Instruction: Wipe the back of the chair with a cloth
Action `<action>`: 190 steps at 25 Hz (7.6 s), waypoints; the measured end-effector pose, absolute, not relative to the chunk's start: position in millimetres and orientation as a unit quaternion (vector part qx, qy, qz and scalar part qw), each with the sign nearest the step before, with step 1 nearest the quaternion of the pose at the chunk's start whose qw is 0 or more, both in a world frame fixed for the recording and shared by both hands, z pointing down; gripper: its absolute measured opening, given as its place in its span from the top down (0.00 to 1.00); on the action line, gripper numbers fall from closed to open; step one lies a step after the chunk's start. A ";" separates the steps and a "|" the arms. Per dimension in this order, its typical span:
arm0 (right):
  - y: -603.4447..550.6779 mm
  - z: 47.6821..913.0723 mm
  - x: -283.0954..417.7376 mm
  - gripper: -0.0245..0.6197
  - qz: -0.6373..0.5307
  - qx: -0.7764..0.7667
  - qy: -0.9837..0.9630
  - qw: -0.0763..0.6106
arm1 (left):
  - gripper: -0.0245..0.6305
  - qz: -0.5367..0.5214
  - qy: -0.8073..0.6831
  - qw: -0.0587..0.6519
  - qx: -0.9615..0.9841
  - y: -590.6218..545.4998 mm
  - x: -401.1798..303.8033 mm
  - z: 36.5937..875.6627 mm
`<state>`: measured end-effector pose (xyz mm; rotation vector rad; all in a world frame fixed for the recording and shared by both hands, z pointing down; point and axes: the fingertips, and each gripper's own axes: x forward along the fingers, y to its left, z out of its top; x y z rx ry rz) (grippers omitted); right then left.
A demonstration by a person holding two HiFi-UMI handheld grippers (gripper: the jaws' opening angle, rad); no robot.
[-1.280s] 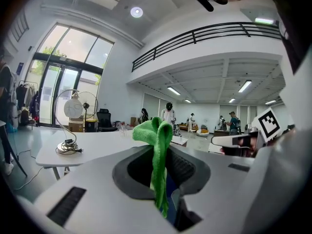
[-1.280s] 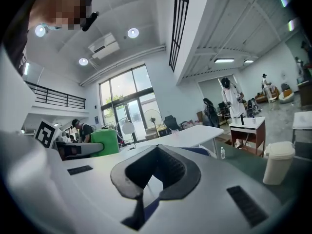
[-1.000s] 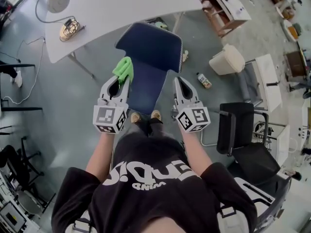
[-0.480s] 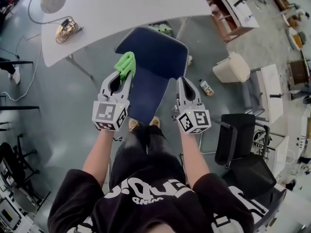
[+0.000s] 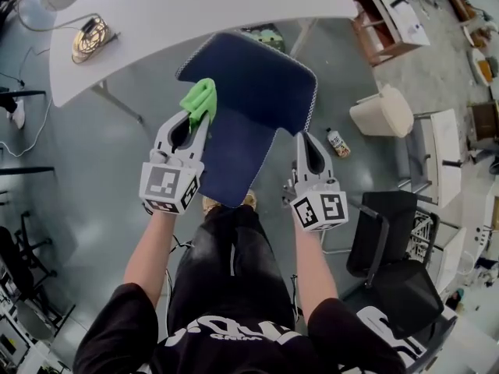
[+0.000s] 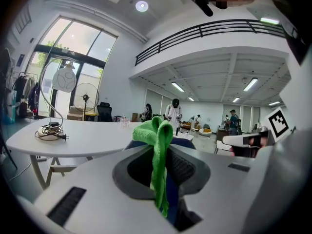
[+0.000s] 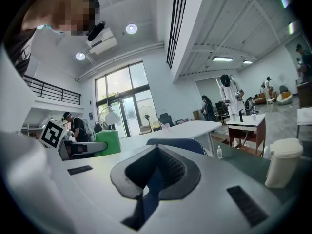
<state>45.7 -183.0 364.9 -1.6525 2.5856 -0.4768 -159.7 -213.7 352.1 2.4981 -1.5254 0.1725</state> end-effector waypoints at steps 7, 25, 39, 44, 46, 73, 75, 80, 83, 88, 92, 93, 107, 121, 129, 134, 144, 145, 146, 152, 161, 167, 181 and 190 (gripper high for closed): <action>-180.5 400.9 32.1 0.98 -0.161 -0.517 0.840 0.032 | 0.88 0.051 -0.523 0.103 0.845 -227.5 -154.6 395.5; -171.4 449.6 50.2 0.98 -0.188 -0.533 0.825 0.010 | 0.88 0.075 -0.615 0.096 0.779 -328.6 -226.0 478.2; -182.3 463.4 55.6 0.98 -0.208 -0.532 0.821 0.011 | 0.88 0.062 -0.613 0.120 0.779 -380.3 -192.7 502.2; -184.2 467.7 59.9 0.98 -0.212 -0.532 0.820 0.014 | 0.88 0.040 -0.610 0.135 0.780 -382.7 -180.5 501.5; -183.2 468.1 61.3 0.98 -0.215 -0.532 0.819 0.016 | 0.88 0.036 -0.594 0.134 0.792 -382.4 -164.3 498.2; -155.6 478.4 98.3 0.98 -0.224 -0.559 0.798 0.024 | 0.88 0.065 -0.359 0.129 0.922 -278.6 78.1 508.1; -155.3 480.8 99.7 0.98 -0.225 -0.561 0.797 0.023 | 0.88 0.063 -0.369 0.129 0.918 -276.2 67.7 507.0; -159.2 485.9 94.2 0.98 -0.227 -0.556 0.799 0.020 | 0.88 0.052 -0.443 0.121 0.887 -283.0 -10.1 509.7; -162.5 487.2 85.5 0.98 -0.227 -0.548 0.805 0.017 | 0.88 0.058 -0.506 0.109 0.854 -291.3 -77.3 512.7; -168.4 491.0 73.0 0.98 -0.229 -0.534 0.813 0.010 | 0.88 0.070 -0.599 0.099 0.792 -293.9 -178.1 519.3; -176.2 492.8 62.1 0.98 -0.228 -0.527 0.819 0.005 | 0.88 0.068 -0.657 0.107 0.743 -293.0 -237.4 526.9; -178.2 493.4 59.1 0.98 -0.229 -0.525 0.820 0.004 | 0.88 0.067 -0.667 0.110 0.734 -293.9 -246.7 529.3; -194.4 501.3 49.2 0.98 -0.238 -0.513 0.825 -0.006 | 0.88 0.030 -0.674 0.148 0.723 -349.2 -224.5 551.7; -180.0 504.4 86.4 0.98 -0.242 -0.546 0.802 0.004 | 0.88 0.013 -0.560 0.169 0.811 -348.1 -83.2 544.9; -166.6 505.3 98.1 0.98 -0.241 -0.557 0.795 0.006 | 0.88 0.014 -0.468 0.195 0.862 -310.9 3.2 546.3; -161.0 503.1 99.1 0.98 -0.239 -0.557 0.796 0.006 | 0.88 0.042 -0.373 0.197 0.906 -276.5 56.5 551.2; -158.3 504.3 90.1 0.98 -0.239 -0.543 0.805 0.002 | 0.88 0.018 -0.419 0.187 0.888 -277.8 -5.0 537.2; -159.5 504.6 86.9 0.98 -0.239 -0.540 0.807 0.001 | 0.88 0.017 -0.435 0.184 0.881 -280.7 -19.2 536.4; -160.8 504.8 83.3 0.98 -0.239 -0.536 0.810 0.000 | 0.88 0.016 -0.452 0.182 0.873 -283.8 -34.3 536.2; -167.5 507.4 55.8 0.98 -0.240 -0.512 0.825 -0.005 | 0.88 0.023 -0.550 0.167 0.818 -289.9 -132.9 543.4; -181.1 513.4 25.5 0.98 -0.241 -0.481 0.842 -0.019 | 0.88 0.043 -0.644 0.175 0.744 -292.0 -241.5 576.9; -192.8 511.3 18.4 0.98 -0.242 -0.482 0.842 -0.019 | 0.88 0.049 -0.654 0.190 0.731 -309.4 -249.9 599.5; -196.7 517.0 37.1 0.98 -0.250 -0.500 0.829 -0.016 | 0.88 0.047 -0.620 0.213 0.754 -353.0 -202.8 624.5; -181.8 515.6 50.6 0.98 -0.252 -0.513 0.821 -0.009 | 0.88 0.066 -0.550 0.208 0.806 -333.8 -113.9 624.2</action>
